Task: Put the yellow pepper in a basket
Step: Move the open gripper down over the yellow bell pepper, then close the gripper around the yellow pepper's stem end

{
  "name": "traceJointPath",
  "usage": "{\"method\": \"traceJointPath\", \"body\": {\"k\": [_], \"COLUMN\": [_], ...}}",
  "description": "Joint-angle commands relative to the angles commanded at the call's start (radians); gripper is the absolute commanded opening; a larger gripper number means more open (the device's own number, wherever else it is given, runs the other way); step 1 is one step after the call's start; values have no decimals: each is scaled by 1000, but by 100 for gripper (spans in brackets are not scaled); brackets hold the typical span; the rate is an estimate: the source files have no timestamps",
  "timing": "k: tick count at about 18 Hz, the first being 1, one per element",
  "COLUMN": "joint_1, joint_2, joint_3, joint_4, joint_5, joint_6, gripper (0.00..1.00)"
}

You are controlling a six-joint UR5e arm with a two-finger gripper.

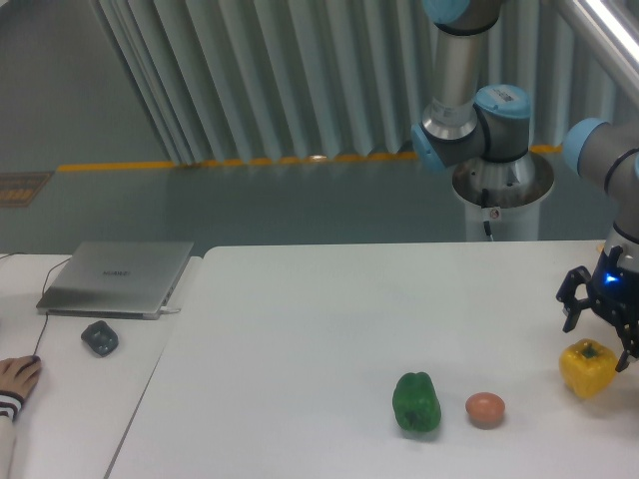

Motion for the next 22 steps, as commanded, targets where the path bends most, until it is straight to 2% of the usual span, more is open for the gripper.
{"method": "traceJointPath", "body": {"k": [4,13,19,22], "joint_1": [-31,-37,-49,-60], "joint_2": [-14,-31,-43,-52], "joint_3": [3,0,0,0], "joint_4": [17,18,17,17], "joint_5": [77,87,144,176], "joint_6": [0,0,-2,-2], "gripper": [100,100,100,92]}}
